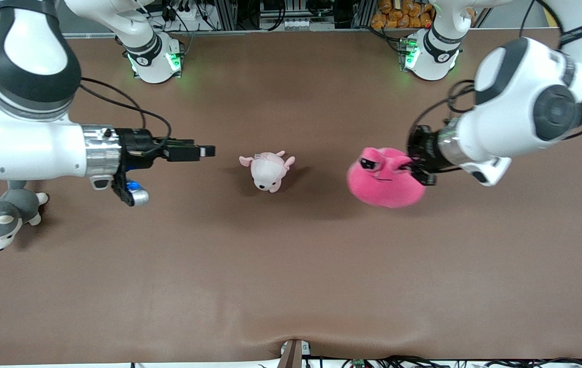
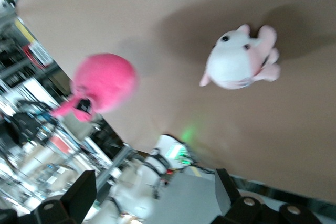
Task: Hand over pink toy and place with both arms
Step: 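Carry the pink toy with the left gripper while the right gripper approaches, then grasp the pink toy with the right gripper beside the left gripper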
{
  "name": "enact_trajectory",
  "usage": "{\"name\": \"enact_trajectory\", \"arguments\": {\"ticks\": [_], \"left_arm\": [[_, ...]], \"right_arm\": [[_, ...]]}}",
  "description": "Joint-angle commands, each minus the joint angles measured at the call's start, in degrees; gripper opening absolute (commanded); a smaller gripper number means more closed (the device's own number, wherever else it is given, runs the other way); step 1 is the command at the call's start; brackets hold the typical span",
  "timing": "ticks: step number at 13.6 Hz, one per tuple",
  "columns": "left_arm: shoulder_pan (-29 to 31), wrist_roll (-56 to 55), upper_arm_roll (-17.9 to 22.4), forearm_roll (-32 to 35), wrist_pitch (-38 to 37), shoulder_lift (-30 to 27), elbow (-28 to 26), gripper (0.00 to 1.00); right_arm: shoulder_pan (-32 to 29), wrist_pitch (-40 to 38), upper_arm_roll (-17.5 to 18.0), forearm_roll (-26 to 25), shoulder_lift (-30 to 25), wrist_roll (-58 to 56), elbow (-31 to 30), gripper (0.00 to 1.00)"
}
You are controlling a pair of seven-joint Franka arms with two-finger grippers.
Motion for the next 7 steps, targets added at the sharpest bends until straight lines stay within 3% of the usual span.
{"name": "enact_trajectory", "arguments": {"ticks": [1,3,7], "left_arm": [[-6.0,-7.5,0.2,-0.9,-0.7,3.6,7.5,0.0],[-10.7,-9.7,0.6,-0.7,0.1,3.5,8.8,0.0],[-13.2,-15.5,-0.7,-0.9,1.7,3.0,10.7,0.0]], "right_arm": [[4.6,6.3,-0.5,2.2,0.4,9.5,0.4,1.0],[6.9,10.4,-0.5,3.1,1.2,13.6,0.3,1.0],[12.4,12.3,-0.5,6.0,3.8,22.7,-1.0,1.0]]}}
